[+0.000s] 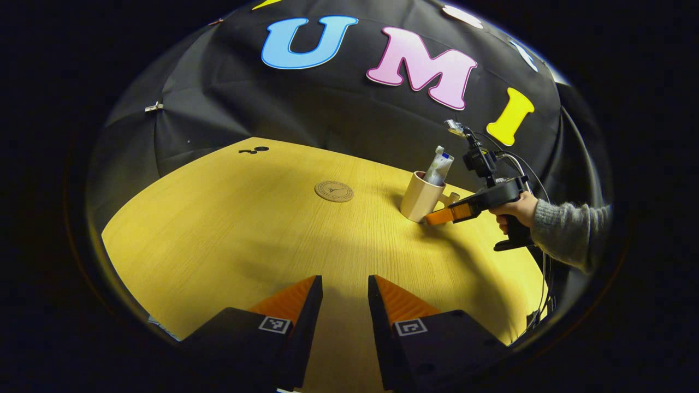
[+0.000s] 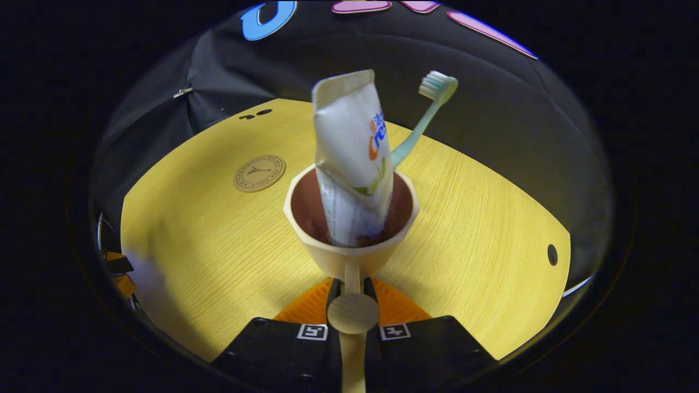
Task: Put the toothbrush and toothpaste on the desktop into the cup, then pick up the cup and place it on the coaster on the desktop.
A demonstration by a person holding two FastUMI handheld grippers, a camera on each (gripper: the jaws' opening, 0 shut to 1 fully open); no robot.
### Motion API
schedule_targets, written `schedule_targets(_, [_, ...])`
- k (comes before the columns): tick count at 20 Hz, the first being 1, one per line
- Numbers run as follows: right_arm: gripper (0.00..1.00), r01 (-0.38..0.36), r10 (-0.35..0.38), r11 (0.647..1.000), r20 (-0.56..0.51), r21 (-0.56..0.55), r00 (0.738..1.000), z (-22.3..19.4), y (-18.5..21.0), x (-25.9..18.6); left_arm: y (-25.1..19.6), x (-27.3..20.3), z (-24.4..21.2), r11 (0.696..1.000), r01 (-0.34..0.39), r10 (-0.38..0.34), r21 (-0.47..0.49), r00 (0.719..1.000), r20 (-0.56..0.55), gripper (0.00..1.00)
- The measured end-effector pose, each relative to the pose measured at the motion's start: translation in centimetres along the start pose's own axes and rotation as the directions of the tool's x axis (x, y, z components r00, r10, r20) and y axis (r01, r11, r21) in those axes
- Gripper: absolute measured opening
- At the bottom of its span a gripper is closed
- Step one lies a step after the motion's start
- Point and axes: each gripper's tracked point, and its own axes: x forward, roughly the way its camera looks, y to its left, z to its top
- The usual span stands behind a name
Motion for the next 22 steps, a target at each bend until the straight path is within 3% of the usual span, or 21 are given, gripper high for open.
schedule_targets(3, [0.19, -0.012, 0.012, 1.0, 0.032, 0.007, 0.999, 0.6, 0.7, -0.5, 0.4, 0.1, 0.1, 1.0, 0.003, -0.003, -0.001, 1.0, -0.001, 0.55])
schedule_targets(4, [0.19, -0.016, 0.015, 1.0, 0.041, 0.013, 0.999, 1.0, 0.8, -0.8, 0.6, 0.1, 0.2, 1.0, 0.005, -0.005, 0.0, 1.0, -0.001, 0.64])
schedule_targets(6, [0.2, -0.026, 0.025, 0.999, 0.07, 0.023, 0.997, 2.4, 1.7, -1.0, 0.9, 0.0, 0.1, 1.0, 0.006, -0.006, -0.001, 1.0, -0.001, 0.64])
schedule_targets(7, [0.2, -0.03, 0.028, 0.999, 0.076, 0.021, 0.997, 2.8, 2.2, -1.1, 1.0, 0.0, 0.2, 1.0, 0.008, -0.008, -0.003, 1.0, 0.0, 0.55])
schedule_targets(8, [0.19, -0.033, 0.031, 0.999, 0.078, 0.015, 0.996, 3.2, 2.7, -1.0, 1.3, -0.1, 0.3, 1.0, 0.011, -0.011, -0.006, 1.0, 0.002, 0.55])
schedule_targets(9, [0.19, -0.04, 0.039, 0.999, 0.079, 0.009, 0.996, 3.7, 3.5, -1.0, 1.5, -0.2, 0.3, 1.0, 0.013, -0.013, -0.007, 1.0, 0.003, 0.64])
schedule_targets(11, [0.19, -0.052, 0.052, 0.999, 0.08, 0.003, 0.995, 4.6, 5.1, -0.6, 2.0, -0.6, 0.4, 1.0, 0.017, -0.017, -0.008, 1.0, 0.008, 0.64])
schedule_targets(12, [0.19, -0.058, 0.058, 0.998, 0.085, -0.001, 0.995, 5.2, 5.9, -0.3, 2.2, -0.8, 0.5, 1.0, 0.023, -0.023, -0.006, 1.0, 0.01, 0.55])
schedule_targets(16, [0.19, -0.078, 0.078, 0.997, 0.095, -0.004, 0.992, 7.4, 9.1, 1.0, 3.4, -1.4, 0.7, 0.999, 0.042, -0.042, 0.03, 0.999, 0.011, 0.54])
schedule_targets(17, [0.19, -0.082, 0.082, 0.997, 0.1, -0.007, 0.992, 8.3, 10.2, 1.6, 3.8, -1.4, 0.7, 0.998, 0.051, -0.051, 0.036, 0.999, 0.01, 0.59])
schedule_targets(18, [0.19, -0.084, 0.085, 0.996, 0.098, -0.01, 0.992, 8.9, 11.1, 2.1, 4.4, -1.7, 0.8, 0.998, 0.057, -0.057, 0.042, 0.998, 0.007, 0.55])
schedule_targets(22, [0.19, -0.091, 0.093, 0.996, 0.101, -0.024, 0.991, 11.5, 14.0, 4.7, 6.8, -2.2, 0.8, 0.997, 0.065, -0.065, 0.047, 0.998, -0.002, 0.55])
